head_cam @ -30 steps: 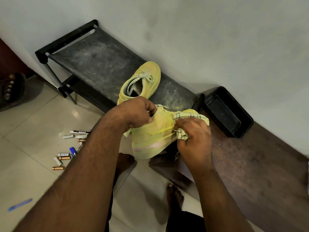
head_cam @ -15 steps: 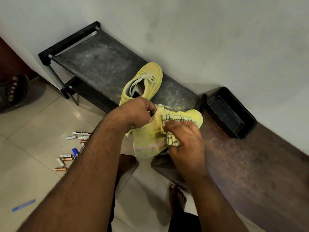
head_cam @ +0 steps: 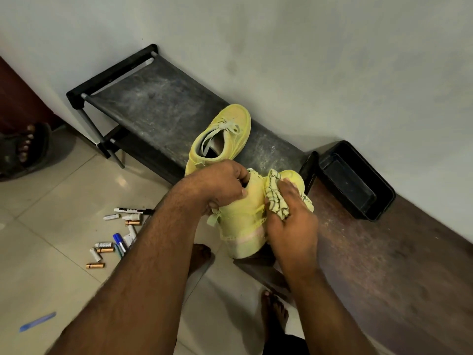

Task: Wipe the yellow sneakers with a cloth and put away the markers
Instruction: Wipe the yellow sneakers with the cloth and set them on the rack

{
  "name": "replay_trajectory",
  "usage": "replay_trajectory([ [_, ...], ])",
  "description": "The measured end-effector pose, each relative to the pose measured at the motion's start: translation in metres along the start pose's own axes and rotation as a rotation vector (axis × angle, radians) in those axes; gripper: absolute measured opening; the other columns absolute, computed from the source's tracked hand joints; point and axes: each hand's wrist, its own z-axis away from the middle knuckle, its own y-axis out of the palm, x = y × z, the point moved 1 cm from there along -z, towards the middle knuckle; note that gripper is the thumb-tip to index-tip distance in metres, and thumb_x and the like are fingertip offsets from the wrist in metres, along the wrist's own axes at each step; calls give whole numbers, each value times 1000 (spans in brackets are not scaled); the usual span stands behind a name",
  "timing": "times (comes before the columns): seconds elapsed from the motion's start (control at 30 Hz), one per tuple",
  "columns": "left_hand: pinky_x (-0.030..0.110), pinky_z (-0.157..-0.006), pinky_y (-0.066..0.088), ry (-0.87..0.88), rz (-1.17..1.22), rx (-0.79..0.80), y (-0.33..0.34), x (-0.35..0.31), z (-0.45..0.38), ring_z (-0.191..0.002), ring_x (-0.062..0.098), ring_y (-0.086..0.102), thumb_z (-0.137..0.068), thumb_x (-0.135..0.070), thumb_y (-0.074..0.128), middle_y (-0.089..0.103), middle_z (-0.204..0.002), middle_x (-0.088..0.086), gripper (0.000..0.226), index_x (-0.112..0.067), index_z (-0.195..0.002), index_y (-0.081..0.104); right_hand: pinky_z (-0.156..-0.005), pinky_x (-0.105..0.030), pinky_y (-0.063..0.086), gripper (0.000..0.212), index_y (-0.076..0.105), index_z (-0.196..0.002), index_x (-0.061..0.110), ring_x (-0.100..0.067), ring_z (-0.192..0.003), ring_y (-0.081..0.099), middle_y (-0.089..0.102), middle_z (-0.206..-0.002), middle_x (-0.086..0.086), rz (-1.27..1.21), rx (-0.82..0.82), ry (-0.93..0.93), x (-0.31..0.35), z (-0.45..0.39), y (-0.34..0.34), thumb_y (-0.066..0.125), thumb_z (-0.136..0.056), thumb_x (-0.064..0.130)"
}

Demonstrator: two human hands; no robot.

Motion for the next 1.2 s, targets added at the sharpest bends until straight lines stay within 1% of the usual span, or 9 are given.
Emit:
replay_trajectory([
  [0.17,47,-86,57,15,10,15,-3,5,-1,-93,25,69,-85,-6,62,74,-91,4,21,-22,-91,75,-116,-26,24,57,51,-137,12,-13,-140,33,47,-143,-1,-19,111,-294,7,18,6,50,-80,14],
  [0.33,43,-94,53,3,62,47,2,1,-1,-99,20,67,-88,-5,62,74,-96,0,21,-19,-96,75,-115,-39,29,54,51,-137,14,-13,-139,35,47,-144,-1,-26,-47,84,-15,-10,-5,57,-84,16],
  [0.53,57,-90,53,-55,185,110,1,3,-1,-102,38,67,-81,0,60,73,-100,16,21,-11,-88,76,-117,-27,20,55,43,-141,12,-12,-143,27,41,-147,-1,-15,177,-375,-17,20,-10,53,-88,22],
  [0.63,44,-91,55,-61,207,106,4,-4,0,-97,33,67,-78,3,61,72,-95,17,14,0,-86,72,-117,-39,24,54,46,-140,20,-12,-141,29,42,-146,5,7,62,-113,-36,-1,-19,55,-87,24],
  [0.7,23,-68,50,-75,238,58,7,-7,0,-70,16,61,-79,14,57,64,-68,10,15,6,-66,59,-115,-45,29,56,48,-140,19,-16,-140,32,44,-146,2,65,11,30,-39,-9,-21,61,-86,17],
  [0.87,37,-71,46,-149,345,-79,7,-5,-3,-75,37,61,-71,-13,65,60,-72,20,16,-15,-55,64,-115,-38,25,66,47,-139,16,-16,-140,31,41,-146,3,169,209,-395,-18,17,-20,46,-74,26],
  [1.0,36,-57,29,-156,346,-112,9,-8,0,-57,21,34,-61,-15,63,36,-58,5,25,-19,-49,42,-85,-34,26,58,53,-134,30,-18,-112,45,50,-140,12,458,15,-208,-26,-2,-29,61,-77,22],
  [1.1,29,-51,23,-133,329,-149,12,-5,-2,-46,17,26,-74,-9,60,29,-50,2,34,-19,-50,38,-83,-34,30,67,53,-134,28,-14,-102,43,51,-139,12,425,-22,-54,-26,-7,-27,67,-73,5],
  [1.2,28,-50,34,-152,350,-211,11,-5,-4,-44,17,39,-78,-11,59,42,-45,-2,32,-16,-50,45,-74,-37,43,65,59,-128,21,-10,-91,42,60,-131,5,337,-19,-267,-4,10,-13,70,-66,5],
])
